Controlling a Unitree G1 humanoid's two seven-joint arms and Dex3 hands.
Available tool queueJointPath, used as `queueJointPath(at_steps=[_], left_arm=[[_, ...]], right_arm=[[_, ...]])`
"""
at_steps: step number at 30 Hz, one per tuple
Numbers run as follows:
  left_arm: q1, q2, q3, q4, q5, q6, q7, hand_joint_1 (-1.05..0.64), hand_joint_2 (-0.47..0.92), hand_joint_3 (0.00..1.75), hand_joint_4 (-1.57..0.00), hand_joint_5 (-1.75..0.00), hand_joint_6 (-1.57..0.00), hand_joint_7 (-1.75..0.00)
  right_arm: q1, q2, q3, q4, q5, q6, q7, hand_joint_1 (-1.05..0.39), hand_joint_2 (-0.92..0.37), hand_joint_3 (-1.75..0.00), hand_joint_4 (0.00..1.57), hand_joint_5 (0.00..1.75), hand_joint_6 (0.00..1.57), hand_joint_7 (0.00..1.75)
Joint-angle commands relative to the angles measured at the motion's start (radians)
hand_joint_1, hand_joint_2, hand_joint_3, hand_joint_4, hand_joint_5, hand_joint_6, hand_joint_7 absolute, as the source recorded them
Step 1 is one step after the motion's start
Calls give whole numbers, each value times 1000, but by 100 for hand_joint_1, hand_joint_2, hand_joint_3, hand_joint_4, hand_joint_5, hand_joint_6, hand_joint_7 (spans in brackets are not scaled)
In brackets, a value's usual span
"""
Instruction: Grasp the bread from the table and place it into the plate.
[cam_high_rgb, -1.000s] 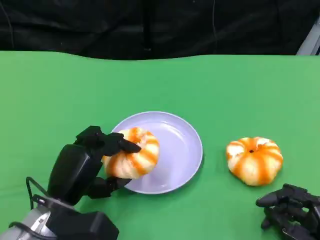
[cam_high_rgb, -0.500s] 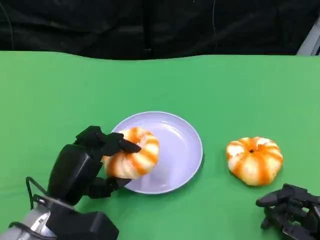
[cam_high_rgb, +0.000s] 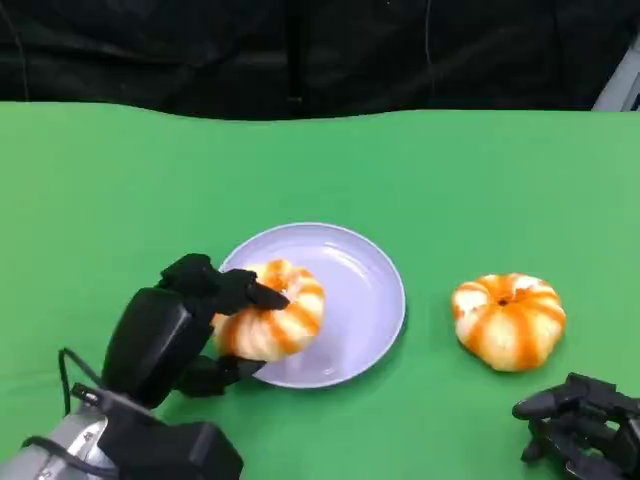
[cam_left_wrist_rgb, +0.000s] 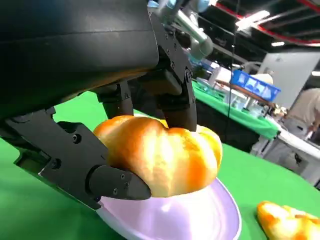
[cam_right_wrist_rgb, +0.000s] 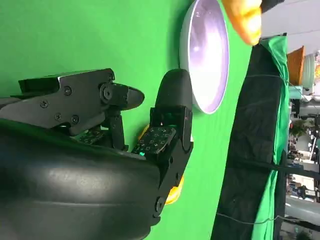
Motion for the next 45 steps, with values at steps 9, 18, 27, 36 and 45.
queueJointPath(at_steps=[9, 18, 27, 36, 45], left_arm=[[-35, -2, -22, 36, 24, 3, 25, -3, 77, 46, -71, -126, -93, -71], [-36, -2, -23, 38, 25, 2, 28, -3, 77, 46, -71, -127, -94, -70], [-36, -3, -22, 39, 26, 2, 28, -3, 77, 47, -71, -127, -94, -69], [-34, -2, -21, 36, 26, 3, 27, -3, 77, 47, -70, -127, -94, -69], [-35, -4, -37, 17, 24, 69, -64, -2, 91, 15, -77, -99, -104, -36]], right_arm=[[24, -9, -3, -18, 1, -3, -7, -4, -92, -33, 79, 128, 95, 70], [24, -9, -3, -18, 1, -3, -7, -4, -92, -33, 79, 127, 96, 68], [24, -9, -3, -18, 1, -3, -7, -4, -92, -33, 80, 127, 97, 66], [26, -9, -2, -21, -3, -2, -11, -4, -92, -33, 80, 126, 97, 65], [22, -16, -8, -2, 12, 3, 8, -3, -92, -34, 79, 126, 98, 64]])
